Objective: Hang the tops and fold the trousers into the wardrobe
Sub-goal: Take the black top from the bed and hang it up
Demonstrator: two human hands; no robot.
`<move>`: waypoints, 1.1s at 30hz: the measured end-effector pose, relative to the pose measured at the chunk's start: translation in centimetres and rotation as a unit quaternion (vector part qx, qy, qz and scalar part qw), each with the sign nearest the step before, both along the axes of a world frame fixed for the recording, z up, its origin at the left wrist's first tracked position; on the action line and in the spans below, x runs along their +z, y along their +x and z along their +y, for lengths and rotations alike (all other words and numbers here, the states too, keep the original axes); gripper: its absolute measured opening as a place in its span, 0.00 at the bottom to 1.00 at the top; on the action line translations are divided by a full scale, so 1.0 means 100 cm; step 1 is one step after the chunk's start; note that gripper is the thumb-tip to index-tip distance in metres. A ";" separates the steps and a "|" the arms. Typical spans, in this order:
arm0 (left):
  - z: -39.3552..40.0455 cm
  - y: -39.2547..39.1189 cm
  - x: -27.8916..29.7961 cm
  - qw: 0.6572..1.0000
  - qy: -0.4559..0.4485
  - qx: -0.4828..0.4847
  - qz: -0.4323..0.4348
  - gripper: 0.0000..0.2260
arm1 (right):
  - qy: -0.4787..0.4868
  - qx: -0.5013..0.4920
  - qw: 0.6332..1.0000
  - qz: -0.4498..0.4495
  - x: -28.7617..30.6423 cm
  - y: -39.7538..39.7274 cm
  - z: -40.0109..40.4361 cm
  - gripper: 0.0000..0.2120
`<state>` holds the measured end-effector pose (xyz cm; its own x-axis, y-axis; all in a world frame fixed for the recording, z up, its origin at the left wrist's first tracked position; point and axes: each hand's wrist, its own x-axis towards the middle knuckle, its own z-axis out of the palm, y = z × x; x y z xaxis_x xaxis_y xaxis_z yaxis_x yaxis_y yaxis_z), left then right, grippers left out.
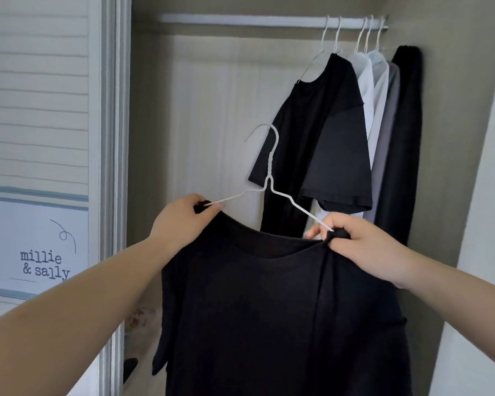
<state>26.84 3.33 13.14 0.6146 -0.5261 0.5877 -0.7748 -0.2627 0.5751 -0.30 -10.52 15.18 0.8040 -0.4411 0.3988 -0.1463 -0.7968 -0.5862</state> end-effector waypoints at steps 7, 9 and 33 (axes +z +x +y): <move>-0.013 0.023 0.039 0.982 -0.074 -0.083 0.152 0.28 | 0.091 -0.051 0.991 -0.079 0.056 0.028 -0.004 0.16; -0.021 0.027 0.051 0.974 -0.095 -0.108 0.176 0.25 | 0.117 -0.055 0.985 -0.114 0.083 0.044 -0.010 0.15; -0.163 0.089 0.233 0.929 -0.273 -0.200 0.153 0.11 | -0.033 -0.177 0.955 -0.238 0.361 0.217 -0.168 0.05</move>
<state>35.73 -12.98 36.40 0.6163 -0.4227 0.6644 -0.5269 0.4057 0.7468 21.37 -27.36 51.24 0.3312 -0.6120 0.7182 -0.1428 -0.7849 -0.6030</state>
